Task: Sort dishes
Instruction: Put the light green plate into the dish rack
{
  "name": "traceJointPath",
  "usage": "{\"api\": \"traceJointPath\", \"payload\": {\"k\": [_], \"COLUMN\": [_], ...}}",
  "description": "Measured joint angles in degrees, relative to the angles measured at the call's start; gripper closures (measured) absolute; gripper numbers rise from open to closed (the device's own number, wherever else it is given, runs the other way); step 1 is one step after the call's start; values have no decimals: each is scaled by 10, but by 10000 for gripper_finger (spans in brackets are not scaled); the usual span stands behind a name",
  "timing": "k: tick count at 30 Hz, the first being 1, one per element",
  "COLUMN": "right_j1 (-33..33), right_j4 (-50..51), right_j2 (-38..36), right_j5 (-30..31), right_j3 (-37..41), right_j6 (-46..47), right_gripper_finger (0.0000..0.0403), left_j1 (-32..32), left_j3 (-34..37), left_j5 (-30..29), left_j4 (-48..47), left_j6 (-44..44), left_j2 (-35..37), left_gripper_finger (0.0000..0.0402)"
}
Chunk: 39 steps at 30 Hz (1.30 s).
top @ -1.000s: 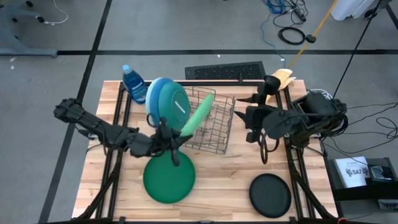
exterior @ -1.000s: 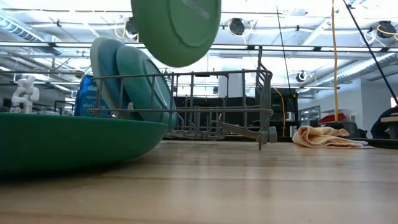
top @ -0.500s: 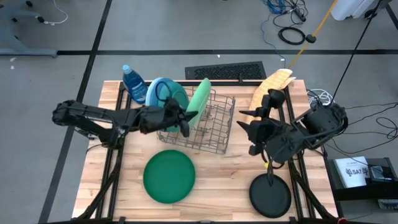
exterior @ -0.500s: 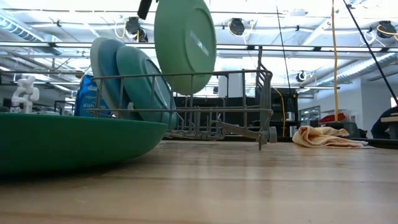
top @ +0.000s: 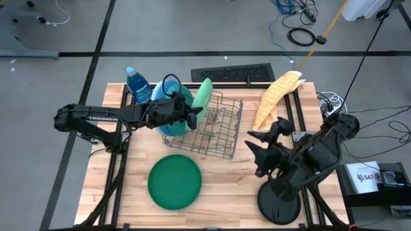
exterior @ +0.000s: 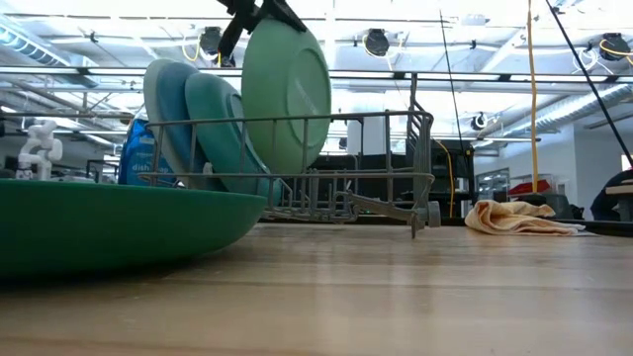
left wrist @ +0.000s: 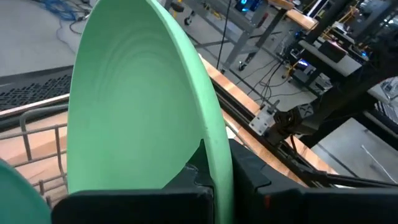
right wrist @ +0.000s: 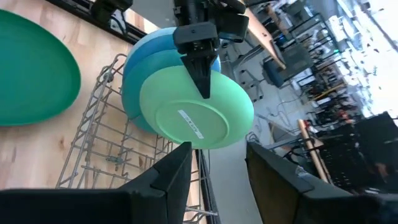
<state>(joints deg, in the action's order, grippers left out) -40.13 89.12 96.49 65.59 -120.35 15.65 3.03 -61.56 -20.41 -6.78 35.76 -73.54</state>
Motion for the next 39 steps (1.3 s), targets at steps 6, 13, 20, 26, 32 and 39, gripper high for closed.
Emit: {"api": "traceJointPath", "payload": {"k": [6, 13, 20, 26, 32, 39], "right_j1": [-29, -53, -53, -54, -54, -54], "right_j4": [-1, 0, 3, 2, -4, -5], "right_j2": [0, 0, -8, -8, -8, -8], "right_j5": [53, 102, 111, 110, 110, 106], "right_j3": [73, 161, 167, 167, 167, 167], "right_j6": [99, 193, 214, 214, 214, 214], "right_gripper_finger": [257, 257, 257, 257, 257, 257], "left_j1": [11, 11, 11, 11, 10, 2], "left_j3": [0, 0, 0, 0, 25, 36], "left_j5": [9, 7, -11, -26, -27, -52], "left_j4": [-1, 4, 0, -26, -3, 22], "left_j6": [29, 58, 62, 103, 103, 90], "left_j2": [-14, -49, -55, -55, -55, -55], "left_gripper_finger": [384, 384, 384, 384, 384, 338]}}
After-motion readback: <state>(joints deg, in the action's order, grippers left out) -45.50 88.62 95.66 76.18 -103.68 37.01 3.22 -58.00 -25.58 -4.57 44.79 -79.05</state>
